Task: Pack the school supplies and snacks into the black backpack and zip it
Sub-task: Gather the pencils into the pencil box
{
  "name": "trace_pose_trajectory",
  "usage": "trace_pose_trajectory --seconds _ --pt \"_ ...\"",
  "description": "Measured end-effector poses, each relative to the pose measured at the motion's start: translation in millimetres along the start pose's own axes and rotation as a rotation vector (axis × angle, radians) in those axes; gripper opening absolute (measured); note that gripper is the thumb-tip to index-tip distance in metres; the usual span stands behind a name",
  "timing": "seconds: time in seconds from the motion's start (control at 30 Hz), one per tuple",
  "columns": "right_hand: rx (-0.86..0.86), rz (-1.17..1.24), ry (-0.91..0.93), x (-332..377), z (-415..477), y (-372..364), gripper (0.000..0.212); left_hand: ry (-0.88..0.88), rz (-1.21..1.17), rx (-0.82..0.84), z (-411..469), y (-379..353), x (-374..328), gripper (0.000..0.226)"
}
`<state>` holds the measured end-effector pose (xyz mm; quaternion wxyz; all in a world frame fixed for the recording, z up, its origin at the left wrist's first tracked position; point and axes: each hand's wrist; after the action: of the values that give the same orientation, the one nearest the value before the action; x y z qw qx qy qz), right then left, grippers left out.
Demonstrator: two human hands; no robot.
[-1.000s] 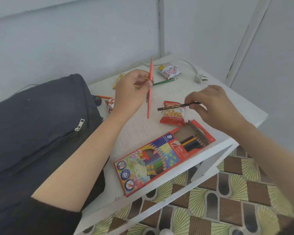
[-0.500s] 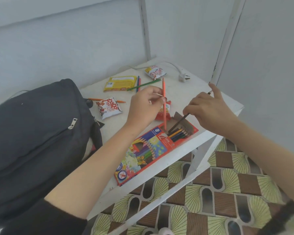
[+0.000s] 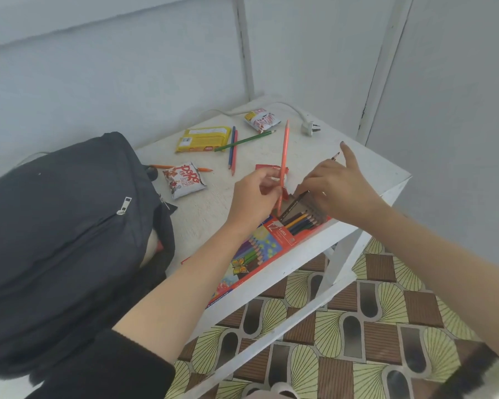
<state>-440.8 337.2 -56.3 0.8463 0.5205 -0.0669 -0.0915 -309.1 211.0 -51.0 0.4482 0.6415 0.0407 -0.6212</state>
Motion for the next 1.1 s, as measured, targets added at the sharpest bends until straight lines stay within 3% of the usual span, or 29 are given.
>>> trace_pose_trajectory --seconds 0.23,0.43,0.57,0.77,0.87,1.0,1.1 --pt "0.042 -0.043 -0.098 12.5 -18.7 -13.3 0.019 -0.043 0.113 0.051 -5.3 -9.0 8.2 0.029" --pt "0.177 0.063 -0.222 36.2 -48.0 -33.1 0.061 -0.234 0.32 0.053 -12.6 -12.8 21.2 0.021" --pt "0.121 0.326 -0.258 47.3 -50.0 -31.4 0.066 -0.444 0.586 -0.045 -23.0 -15.4 32.3 0.022" --pt "0.057 0.593 -0.23 55.0 -50.9 -21.0 0.061 -0.438 0.717 -0.006 -35.5 -13.3 37.4 0.047" --pt "0.03 0.486 -0.264 52.0 -48.6 -23.4 0.065 -0.411 0.714 0.031 -40.2 -10.9 38.1 0.043" --pt "0.156 0.159 -0.435 46.3 -48.3 -30.2 0.075 -0.406 0.643 -0.069 -44.8 -7.8 37.0 0.031" --pt "0.234 0.019 -0.417 43.7 -52.2 -34.4 0.082 -0.395 0.689 -0.008 -48.3 -8.4 38.2 0.043"
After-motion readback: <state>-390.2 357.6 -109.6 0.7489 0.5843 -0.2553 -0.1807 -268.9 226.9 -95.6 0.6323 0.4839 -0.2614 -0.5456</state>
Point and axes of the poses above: each hand's wrist, its own z-axis towards the middle knuckle, its own y-axis out of the back of the hand, x = y × z, and after that the axes turned 3 degrees about z, right-handed
